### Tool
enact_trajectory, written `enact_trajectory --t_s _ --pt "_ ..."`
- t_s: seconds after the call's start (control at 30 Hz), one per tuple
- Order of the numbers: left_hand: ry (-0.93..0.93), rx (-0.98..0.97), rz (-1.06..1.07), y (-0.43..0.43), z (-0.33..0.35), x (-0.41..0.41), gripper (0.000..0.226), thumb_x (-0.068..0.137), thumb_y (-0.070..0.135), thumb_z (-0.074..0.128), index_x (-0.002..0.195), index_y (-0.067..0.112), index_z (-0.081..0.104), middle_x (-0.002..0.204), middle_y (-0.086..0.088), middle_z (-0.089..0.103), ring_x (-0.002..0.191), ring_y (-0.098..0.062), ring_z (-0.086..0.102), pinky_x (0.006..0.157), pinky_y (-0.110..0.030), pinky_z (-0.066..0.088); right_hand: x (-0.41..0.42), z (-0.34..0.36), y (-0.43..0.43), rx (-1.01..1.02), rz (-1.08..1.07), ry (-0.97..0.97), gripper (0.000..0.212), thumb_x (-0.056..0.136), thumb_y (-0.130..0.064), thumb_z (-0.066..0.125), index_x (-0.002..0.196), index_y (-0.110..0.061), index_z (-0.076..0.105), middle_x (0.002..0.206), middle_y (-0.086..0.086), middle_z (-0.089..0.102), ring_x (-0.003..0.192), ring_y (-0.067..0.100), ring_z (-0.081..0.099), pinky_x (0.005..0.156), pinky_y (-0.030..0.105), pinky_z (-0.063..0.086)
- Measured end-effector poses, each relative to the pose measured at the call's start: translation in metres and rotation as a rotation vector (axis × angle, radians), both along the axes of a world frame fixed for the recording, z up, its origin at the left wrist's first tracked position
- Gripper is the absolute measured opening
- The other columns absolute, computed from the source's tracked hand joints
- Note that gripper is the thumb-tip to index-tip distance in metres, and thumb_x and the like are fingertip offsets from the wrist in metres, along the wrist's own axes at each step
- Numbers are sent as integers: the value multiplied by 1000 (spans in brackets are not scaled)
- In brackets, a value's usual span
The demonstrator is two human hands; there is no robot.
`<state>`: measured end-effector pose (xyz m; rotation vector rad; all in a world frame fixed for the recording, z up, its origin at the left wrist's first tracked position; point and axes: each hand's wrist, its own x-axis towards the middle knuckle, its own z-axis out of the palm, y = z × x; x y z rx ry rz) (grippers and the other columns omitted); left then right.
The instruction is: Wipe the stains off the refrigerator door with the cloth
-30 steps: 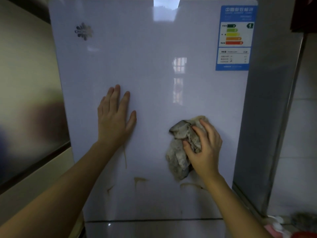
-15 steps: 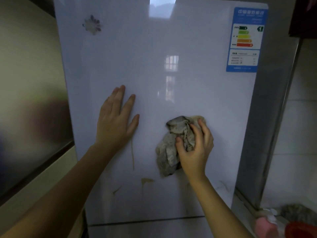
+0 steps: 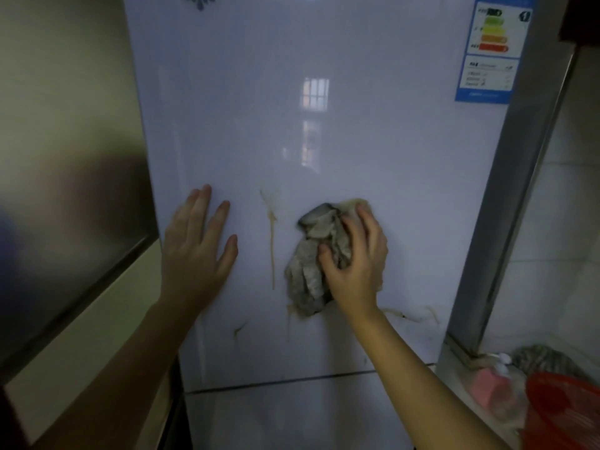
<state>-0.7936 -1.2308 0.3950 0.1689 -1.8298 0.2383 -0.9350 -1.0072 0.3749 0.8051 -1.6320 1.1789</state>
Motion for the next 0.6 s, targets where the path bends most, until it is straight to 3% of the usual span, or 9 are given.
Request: enact_trajectory --t_s 0.1,0.17,0.37,0.6 --pt "31 4 1 1 -2 -2 56 101 34 51 150 7 46 162 -20 34 149 -38 33 120 -50 29 -6 -7 8 103 -25 57 54 92 -38 66 138 -10 59 155 13 44 144 30 42 120 37 31" --pt "40 -4 -4 0 -3 -3 56 101 33 52 150 7 46 162 -20 34 149 -38 33 120 -50 29 -14 -7 21 39 -45 10 57 93 -38 65 141 -9 56 156 12 42 144 28 40 121 37 30" --pt "50 34 -24 4 -5 -5 59 99 32 55 151 8 43 163 -20 31 151 -37 28 122 -52 26 -32 -1 47 -527 -81 -336 56 97 -29 66 147 -9 48 155 12 42 144 28 38 119 52 37" --pt "50 30 -44 4 -12 -9 62 99 32 54 154 8 38 164 -20 28 153 -36 23 127 -50 15 -14 4 18 -465 -52 -298 57 98 -28 66 149 -14 44 160 8 37 148 23 34 122 46 33"
